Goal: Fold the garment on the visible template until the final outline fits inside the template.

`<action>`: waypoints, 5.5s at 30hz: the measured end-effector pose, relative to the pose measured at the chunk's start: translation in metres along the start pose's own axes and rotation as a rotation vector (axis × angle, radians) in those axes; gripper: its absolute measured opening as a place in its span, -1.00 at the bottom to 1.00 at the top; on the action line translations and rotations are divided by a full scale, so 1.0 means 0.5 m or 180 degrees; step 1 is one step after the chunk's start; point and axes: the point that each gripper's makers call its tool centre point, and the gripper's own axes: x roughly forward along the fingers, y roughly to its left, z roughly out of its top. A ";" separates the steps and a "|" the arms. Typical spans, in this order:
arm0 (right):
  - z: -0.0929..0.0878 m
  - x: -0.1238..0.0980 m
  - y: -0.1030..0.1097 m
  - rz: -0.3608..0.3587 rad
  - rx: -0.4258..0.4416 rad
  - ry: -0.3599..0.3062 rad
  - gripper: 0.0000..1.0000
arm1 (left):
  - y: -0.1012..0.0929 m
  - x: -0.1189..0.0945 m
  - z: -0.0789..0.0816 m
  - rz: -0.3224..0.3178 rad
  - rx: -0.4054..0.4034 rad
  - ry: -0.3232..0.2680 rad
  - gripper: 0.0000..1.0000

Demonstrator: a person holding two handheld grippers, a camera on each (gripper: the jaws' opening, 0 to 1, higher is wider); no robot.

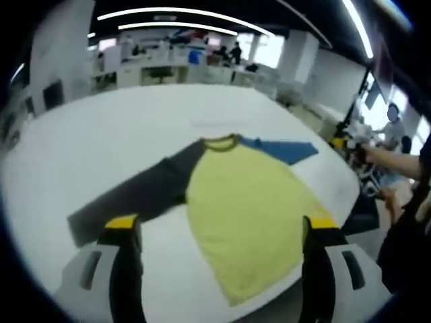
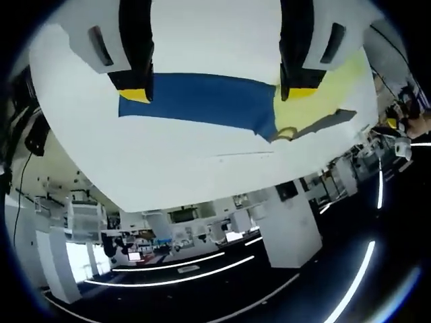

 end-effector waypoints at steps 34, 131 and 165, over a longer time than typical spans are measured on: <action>-0.059 0.145 -0.298 -0.0830 0.0256 0.0350 -0.20 | -0.001 0.075 -0.060 -0.0056 0.0064 0.0486 0.80; 0.206 0.051 -0.090 -0.0802 -0.1054 0.0603 -0.97 | -0.019 -0.064 -0.055 0.0033 0.0181 0.0012 0.70; 0.408 0.094 0.262 -0.0058 -0.1453 0.0121 -0.97 | -0.094 -0.121 -0.042 -0.0169 0.0262 -0.0309 0.72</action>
